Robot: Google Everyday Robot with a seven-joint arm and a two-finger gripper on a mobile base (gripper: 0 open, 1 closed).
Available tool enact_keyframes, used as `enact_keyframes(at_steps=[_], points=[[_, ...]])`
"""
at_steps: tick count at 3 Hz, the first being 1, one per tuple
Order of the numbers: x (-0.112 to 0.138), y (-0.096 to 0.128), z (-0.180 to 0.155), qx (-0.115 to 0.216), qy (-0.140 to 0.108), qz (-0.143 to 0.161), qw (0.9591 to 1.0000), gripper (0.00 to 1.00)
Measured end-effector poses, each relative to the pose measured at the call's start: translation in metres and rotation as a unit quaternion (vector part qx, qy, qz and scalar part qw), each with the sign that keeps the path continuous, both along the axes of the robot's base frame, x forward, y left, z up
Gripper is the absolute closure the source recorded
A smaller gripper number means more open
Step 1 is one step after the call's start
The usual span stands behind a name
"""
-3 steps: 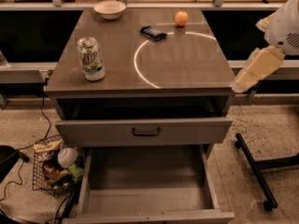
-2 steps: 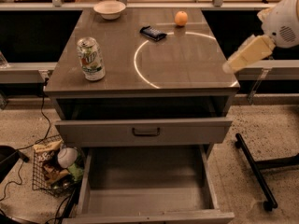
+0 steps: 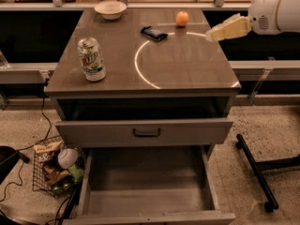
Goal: Move rxbar blueberry near 7up can
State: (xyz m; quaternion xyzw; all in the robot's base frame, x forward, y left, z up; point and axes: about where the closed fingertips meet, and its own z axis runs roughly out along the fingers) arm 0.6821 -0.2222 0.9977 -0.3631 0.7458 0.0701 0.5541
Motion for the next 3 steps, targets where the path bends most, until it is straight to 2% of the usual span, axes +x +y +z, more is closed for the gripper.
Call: enact_keyframes(at_steps=[1, 2, 3], points=[[0.009, 0.0, 0.004, 0.008, -0.014, -0.009, 0.9998, 0.0], [0.016, 0.006, -0.001, 0.014, -0.013, -0.01, 0.9998, 0.0], [0.071, 0.037, -0.027, 0.082, -0.017, 0.004, 0.9965, 0.0]])
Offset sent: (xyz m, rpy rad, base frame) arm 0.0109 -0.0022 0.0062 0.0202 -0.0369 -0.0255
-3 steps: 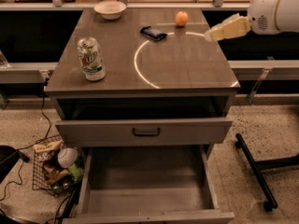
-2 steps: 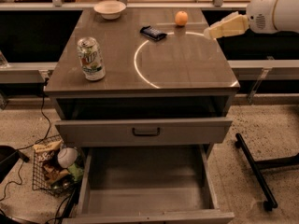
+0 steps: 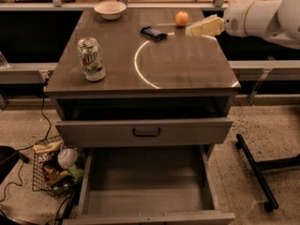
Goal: Move rxbar blueberry near 7up can
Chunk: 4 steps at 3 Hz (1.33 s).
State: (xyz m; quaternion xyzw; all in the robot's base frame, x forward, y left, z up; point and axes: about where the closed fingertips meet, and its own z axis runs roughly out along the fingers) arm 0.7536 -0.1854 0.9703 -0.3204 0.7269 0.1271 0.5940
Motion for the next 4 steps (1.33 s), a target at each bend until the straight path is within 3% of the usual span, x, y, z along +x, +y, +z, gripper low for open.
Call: enact_keyframes(at_steps=[1, 2, 3, 4], points=[[0.048, 0.021, -0.033, 0.043, 0.008, 0.021, 0.9988, 0.0], [0.086, 0.039, -0.061, 0.056, 0.021, 0.038, 0.9975, 0.0], [0.111, 0.059, -0.085, 0.056, 0.035, 0.053, 0.9964, 0.0], [0.119, 0.079, -0.096, 0.053, 0.042, 0.064, 0.9957, 0.0]])
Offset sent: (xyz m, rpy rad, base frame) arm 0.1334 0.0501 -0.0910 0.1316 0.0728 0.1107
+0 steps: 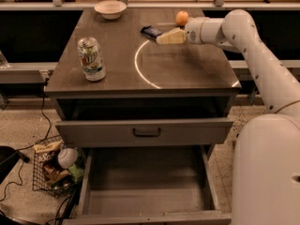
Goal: Move rxbar blueberry near 7up can
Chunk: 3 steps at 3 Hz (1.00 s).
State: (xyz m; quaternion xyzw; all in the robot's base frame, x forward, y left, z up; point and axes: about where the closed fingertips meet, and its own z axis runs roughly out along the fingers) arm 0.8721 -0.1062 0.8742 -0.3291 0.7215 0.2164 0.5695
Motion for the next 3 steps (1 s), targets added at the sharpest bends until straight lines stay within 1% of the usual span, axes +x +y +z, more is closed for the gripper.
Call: enact_keyframes(at_steps=[2, 3], points=[[0.009, 0.035, -0.023, 0.034, 0.027, 0.025, 0.9988, 0.0], [0.013, 0.046, -0.027, 0.046, 0.035, 0.032, 0.9978, 0.0]])
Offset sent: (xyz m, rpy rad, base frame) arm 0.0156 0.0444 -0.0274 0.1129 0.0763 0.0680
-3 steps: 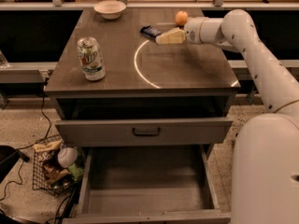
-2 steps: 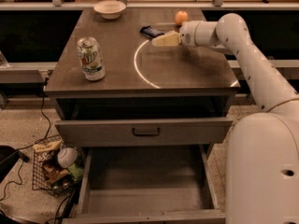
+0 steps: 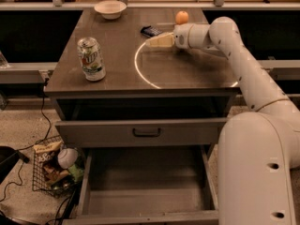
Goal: Move rxbar blueberry near 7up can
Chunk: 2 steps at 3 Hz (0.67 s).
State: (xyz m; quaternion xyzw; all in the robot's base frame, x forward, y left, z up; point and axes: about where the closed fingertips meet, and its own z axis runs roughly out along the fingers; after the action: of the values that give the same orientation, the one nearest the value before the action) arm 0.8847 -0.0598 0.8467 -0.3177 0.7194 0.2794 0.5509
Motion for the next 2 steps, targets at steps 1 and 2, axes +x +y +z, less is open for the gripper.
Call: enact_keyframes(at_steps=[1, 2], points=[[0.003, 0.011, -0.001, 0.007, 0.003, 0.011, 0.9999, 0.0], [0.006, 0.023, -0.007, 0.004, 0.008, 0.022, 0.9997, 0.0]])
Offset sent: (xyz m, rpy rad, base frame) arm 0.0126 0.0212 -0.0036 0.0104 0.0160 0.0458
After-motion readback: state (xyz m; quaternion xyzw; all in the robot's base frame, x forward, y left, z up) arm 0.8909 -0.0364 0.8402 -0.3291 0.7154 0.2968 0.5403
